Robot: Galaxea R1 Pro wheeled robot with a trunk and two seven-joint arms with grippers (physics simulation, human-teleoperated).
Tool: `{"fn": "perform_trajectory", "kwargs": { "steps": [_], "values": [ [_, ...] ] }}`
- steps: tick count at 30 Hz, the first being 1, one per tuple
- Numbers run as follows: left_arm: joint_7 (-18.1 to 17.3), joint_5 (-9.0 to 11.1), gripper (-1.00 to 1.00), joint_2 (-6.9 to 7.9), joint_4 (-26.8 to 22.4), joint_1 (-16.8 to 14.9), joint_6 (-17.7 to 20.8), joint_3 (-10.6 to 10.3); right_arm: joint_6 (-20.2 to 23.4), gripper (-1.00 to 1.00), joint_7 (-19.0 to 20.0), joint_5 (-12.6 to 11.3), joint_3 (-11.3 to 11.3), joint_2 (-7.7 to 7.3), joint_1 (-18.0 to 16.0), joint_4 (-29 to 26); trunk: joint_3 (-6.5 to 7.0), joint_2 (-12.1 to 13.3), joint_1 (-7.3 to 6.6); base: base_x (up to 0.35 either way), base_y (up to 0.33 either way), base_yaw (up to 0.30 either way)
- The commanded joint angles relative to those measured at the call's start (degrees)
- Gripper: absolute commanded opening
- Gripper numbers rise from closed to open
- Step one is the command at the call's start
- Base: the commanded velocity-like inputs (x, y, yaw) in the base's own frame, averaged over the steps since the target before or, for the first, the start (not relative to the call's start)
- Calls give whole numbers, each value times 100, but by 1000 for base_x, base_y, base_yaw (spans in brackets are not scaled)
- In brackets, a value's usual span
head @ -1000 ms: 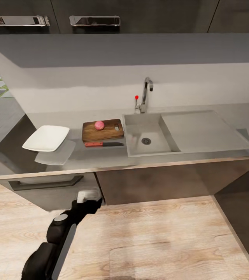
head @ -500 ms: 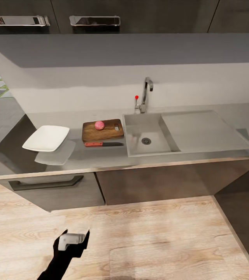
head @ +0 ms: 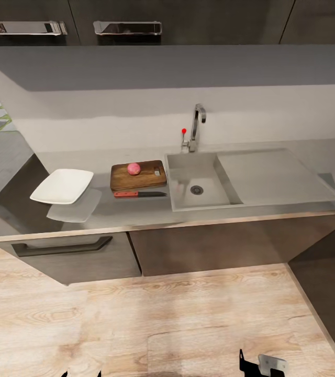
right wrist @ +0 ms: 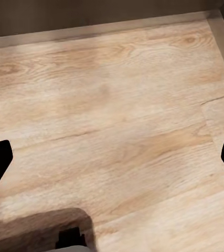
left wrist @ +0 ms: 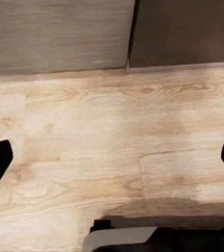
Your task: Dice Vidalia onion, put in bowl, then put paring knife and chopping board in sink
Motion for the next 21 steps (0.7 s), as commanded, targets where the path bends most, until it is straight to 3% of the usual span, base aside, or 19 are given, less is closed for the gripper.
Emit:
{"fn": "perform_trajectory", "kwargs": {
  "steps": [1,4,10,21],
  "values": [
    [18,48,100,3,240,2,-203,58,-13,100,-9,60,-23,3,-3,6,-7,-9,3,0,0,0],
    [23,50,100,-3,778,4,-619,153,-16,100,18,53,-18,7,-3,32,-7,-9,3,0,0,0],
    [50,51,100,-8,1581,-2,-860,212,-16,100,30,50,-16,20,-3,49,4,-9,3,0,0,0],
    [71,51,100,-15,1806,-10,-878,219,-15,100,31,41,-16,33,-3,62,100,-9,3,0,0,0]
  ]
}}
